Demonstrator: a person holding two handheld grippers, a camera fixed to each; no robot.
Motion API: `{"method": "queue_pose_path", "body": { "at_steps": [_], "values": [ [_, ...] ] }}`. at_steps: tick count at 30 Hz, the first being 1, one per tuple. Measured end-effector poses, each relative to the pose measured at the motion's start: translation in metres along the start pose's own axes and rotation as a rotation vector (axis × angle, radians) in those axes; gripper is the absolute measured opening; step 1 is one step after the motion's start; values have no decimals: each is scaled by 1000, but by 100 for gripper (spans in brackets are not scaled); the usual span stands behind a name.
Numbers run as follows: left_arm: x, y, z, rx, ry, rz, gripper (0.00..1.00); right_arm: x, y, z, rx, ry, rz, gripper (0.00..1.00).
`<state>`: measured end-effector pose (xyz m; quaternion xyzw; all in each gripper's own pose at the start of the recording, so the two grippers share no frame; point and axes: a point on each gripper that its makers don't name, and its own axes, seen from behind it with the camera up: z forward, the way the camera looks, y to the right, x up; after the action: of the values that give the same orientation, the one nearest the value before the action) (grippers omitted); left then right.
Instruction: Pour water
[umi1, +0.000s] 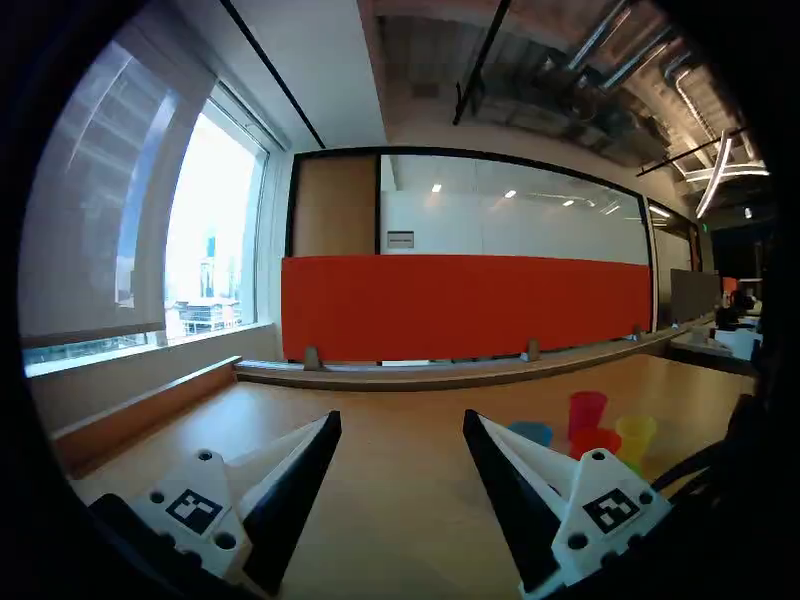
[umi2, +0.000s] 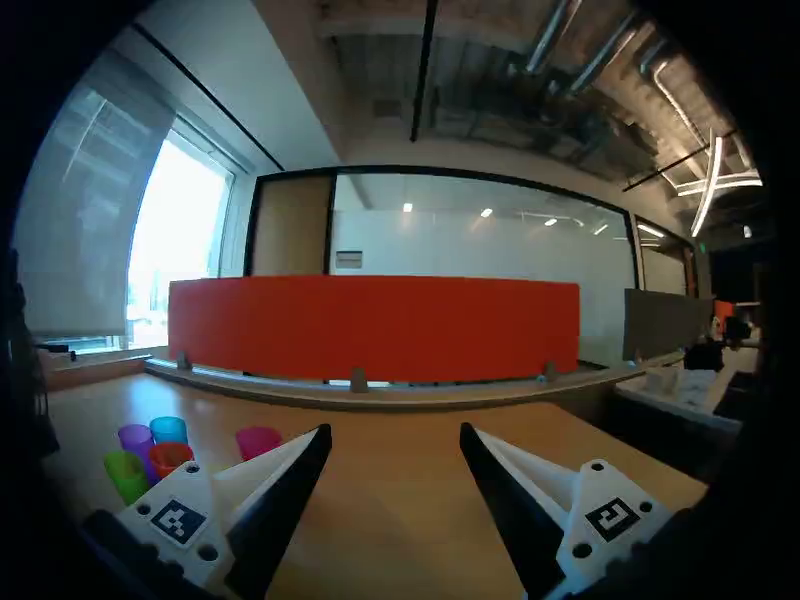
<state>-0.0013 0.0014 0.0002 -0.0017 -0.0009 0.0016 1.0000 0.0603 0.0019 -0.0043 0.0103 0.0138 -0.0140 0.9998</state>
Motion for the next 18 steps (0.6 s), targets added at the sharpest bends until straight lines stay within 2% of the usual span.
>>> {"method": "queue_pose_path", "body": {
  "at_steps": [3,8,14,18],
  "values": [
    [-6,6,1,-18,-10,18,90,-1,-7,-1,35,-20,-23,99],
    [-13,17,1,-69,-41,54,90,-3,-26,-4,129,-60,-70,100],
    [-15,29,2,-150,-79,46,90,-6,-47,-7,242,-115,-109,100],
    [-16,33,5,-196,-109,62,90,-10,-62,-11,319,-153,-133,100]
  ]
}}
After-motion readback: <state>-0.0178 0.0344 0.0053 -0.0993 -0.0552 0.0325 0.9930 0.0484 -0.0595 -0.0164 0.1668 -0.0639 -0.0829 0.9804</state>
